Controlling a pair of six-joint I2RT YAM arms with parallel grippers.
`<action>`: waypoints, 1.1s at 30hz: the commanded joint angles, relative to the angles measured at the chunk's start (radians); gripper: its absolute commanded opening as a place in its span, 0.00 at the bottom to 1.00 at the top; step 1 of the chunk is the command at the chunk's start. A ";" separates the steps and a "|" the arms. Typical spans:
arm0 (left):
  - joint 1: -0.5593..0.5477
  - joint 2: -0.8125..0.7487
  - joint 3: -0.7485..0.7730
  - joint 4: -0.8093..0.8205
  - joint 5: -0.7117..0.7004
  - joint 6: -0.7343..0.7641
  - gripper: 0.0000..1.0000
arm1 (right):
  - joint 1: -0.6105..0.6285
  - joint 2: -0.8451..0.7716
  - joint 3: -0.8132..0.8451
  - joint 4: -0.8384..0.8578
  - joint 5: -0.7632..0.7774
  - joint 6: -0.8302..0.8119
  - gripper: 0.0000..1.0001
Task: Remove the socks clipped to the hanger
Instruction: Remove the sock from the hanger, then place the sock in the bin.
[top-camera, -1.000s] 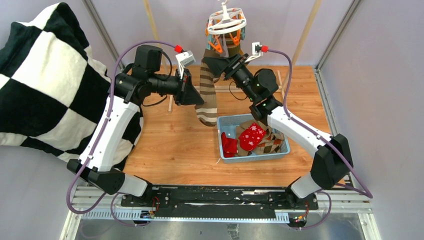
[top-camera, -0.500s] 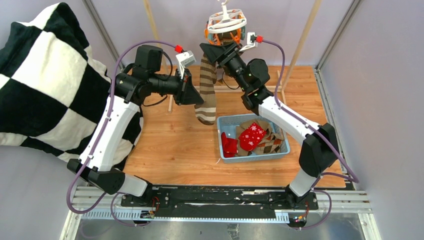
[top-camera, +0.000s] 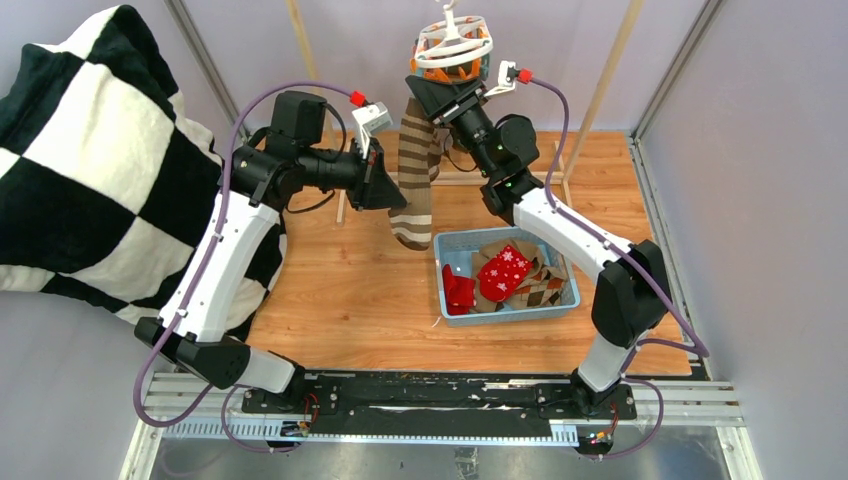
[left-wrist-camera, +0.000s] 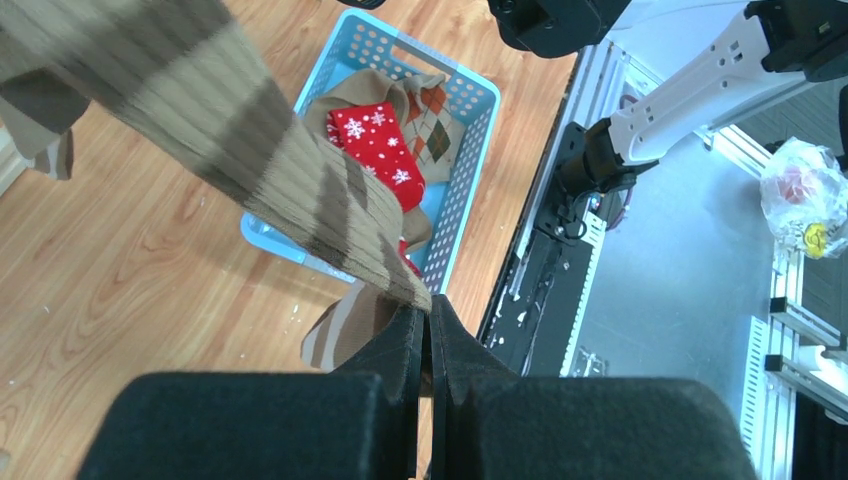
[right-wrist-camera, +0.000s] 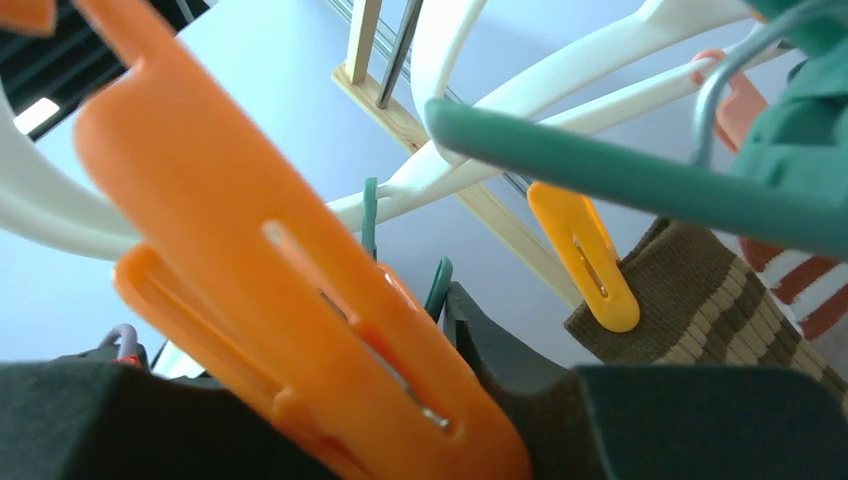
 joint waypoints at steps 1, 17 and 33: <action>-0.012 -0.016 -0.017 -0.010 -0.008 0.016 0.00 | -0.021 -0.001 -0.007 0.098 0.038 0.054 0.35; -0.012 -0.039 -0.047 -0.010 -0.031 0.038 0.00 | -0.035 -0.013 -0.031 0.112 -0.018 0.089 0.45; -0.012 -0.091 -0.111 -0.010 -0.059 0.102 0.00 | -0.033 -0.253 -0.472 0.197 -0.551 -0.057 1.00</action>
